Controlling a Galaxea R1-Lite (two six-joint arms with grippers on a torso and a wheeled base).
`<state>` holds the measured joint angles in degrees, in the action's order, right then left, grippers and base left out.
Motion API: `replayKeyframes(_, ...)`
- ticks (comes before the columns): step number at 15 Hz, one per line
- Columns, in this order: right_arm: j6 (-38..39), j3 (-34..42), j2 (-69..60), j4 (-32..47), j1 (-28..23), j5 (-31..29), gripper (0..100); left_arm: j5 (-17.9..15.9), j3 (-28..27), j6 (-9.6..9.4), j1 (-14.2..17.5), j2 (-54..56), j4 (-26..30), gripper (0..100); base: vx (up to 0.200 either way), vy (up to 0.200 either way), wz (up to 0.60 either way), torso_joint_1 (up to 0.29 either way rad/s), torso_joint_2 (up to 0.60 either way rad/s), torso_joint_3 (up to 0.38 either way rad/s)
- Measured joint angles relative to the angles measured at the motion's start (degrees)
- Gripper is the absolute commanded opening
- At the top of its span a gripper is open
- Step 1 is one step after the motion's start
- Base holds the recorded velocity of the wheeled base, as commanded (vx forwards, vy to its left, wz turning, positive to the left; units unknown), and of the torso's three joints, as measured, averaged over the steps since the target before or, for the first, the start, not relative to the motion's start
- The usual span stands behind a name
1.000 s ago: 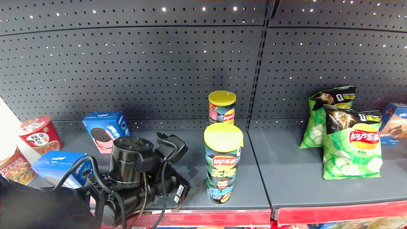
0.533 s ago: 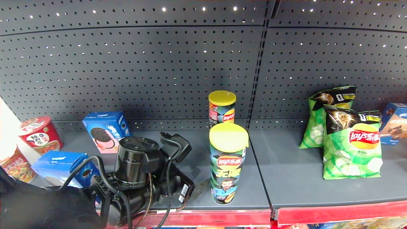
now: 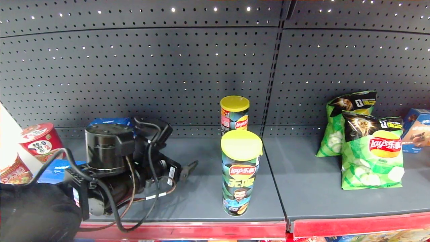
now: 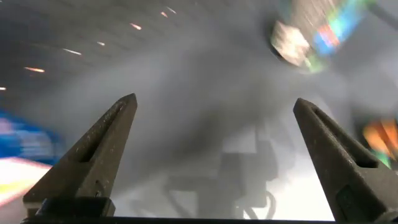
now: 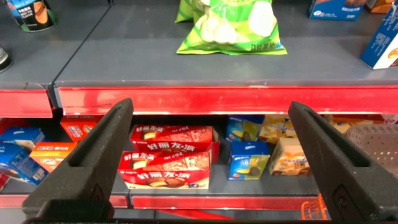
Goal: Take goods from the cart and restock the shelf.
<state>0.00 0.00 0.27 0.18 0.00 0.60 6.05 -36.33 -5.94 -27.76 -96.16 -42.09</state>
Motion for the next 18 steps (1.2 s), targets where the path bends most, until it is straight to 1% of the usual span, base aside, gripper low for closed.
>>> replayKeyframes(2, 0.0, 0.0, 0.0, 0.0, 0.0, 0.0, 100, 3.6, -0.5, 0.26, 0.7, 4.0, 0.3, 100, 0.0, 0.0, 0.0, 0.0, 0.0, 0.0)
replayKeyframes(3, 0.0, 0.0, 0.0, 0.0, 0.0, 0.0, 100, 4.3, 0.1, 0.35, 0.9, 6.3, 0.5, 100, 0.0, 0.0, 0.0, 0.0, 0.0, 0.0)
replayKeyframes(4, 0.0, 0.0, 0.0, 0.0, 0.0, 0.0, 100, 4.7, 1.7, 0.44, 1.4, 9.3, 0.7, 100, 0.0, 0.0, 0.0, 0.0, 0.0, 0.0)
replayKeyframes(5, 0.0, 0.0, 0.0, 0.0, 0.0, 0.0, 100, 5.0, 5.0, 0.55, 2.2, 12.6, 1.0, 100, 0.0, 0.0, 0.0, 0.0, 0.0, 0.0)
replayKeyframes(6, 0.0, 0.0, 0.0, 0.0, 0.0, 0.0, 100, 5.1, 8.3, 0.63, 3.5, 16.0, 1.3, 100, 0.0, 0.0, 0.0, 0.0, 0.0, 0.0)
replayKeyframes(8, 0.0, 0.0, 0.0, 0.0, 0.0, 0.0, 100, 5.3, 13.1, 0.68, 6.9, 24.1, 1.6, 100, 0.0, 0.0, 0.0, 0.0, 0.0, 0.0)
replayKeyframes(11, 0.0, 0.0, 0.0, 0.0, 0.0, 0.0, 100, 5.3, 15.8, -0.05, 12.6, 37.1, 6.1, 100, 0.0, 0.0, 0.0, 0.0, 0.0, 0.0)
replayKeyframes(13, 0.0, 0.0, 0.0, 0.0, 0.0, 0.0, 100, 5.3, 16.3, -0.55, 15.8, 47.4, 13.1, 100, 0.0, 0.0, 0.0, 0.0, 0.0, 0.0)
replayKeyframes(14, 0.0, 0.0, 0.0, 0.0, 0.0, 0.0, 100, 5.3, 16.5, -0.49, 16.8, 52.3, 17.7, 100, 0.0, 0.0, 0.0, 0.0, 0.0, 0.0)
replayKeyframes(15, 0.0, 0.0, 0.0, 0.0, 0.0, 0.0, 100, 5.4, 16.7, 0.13, 17.9, 57.4, 22.8, 100, 0.0, 0.0, 0.0, 0.0, 0.0, 0.0)
replayKeyframes(16, 0.0, 0.0, 0.0, 0.0, 0.0, 0.0, 100, 5.3, 16.8, 1.45, 19.4, 62.7, 28.9, 100, 0.0, 0.0, 0.0, 0.0, 0.0, 0.0)
replayKeyframes(17, 0.0, 0.0, 0.0, 0.0, 0.0, 0.0, 100, 5.3, 17.3, 3.36, 21.0, 67.3, 35.4, 100, 0.0, 0.0, 0.0, 0.0, 0.0, 0.0)
replayKeyframes(18, 0.0, 0.0, 0.0, 0.0, 0.0, 0.0, 100, 5.2, 18.0, 4.85, 22.5, 71.5, 40.1, 100, 0.0, 0.0, 0.0, 0.0, 0.0, 0.0)
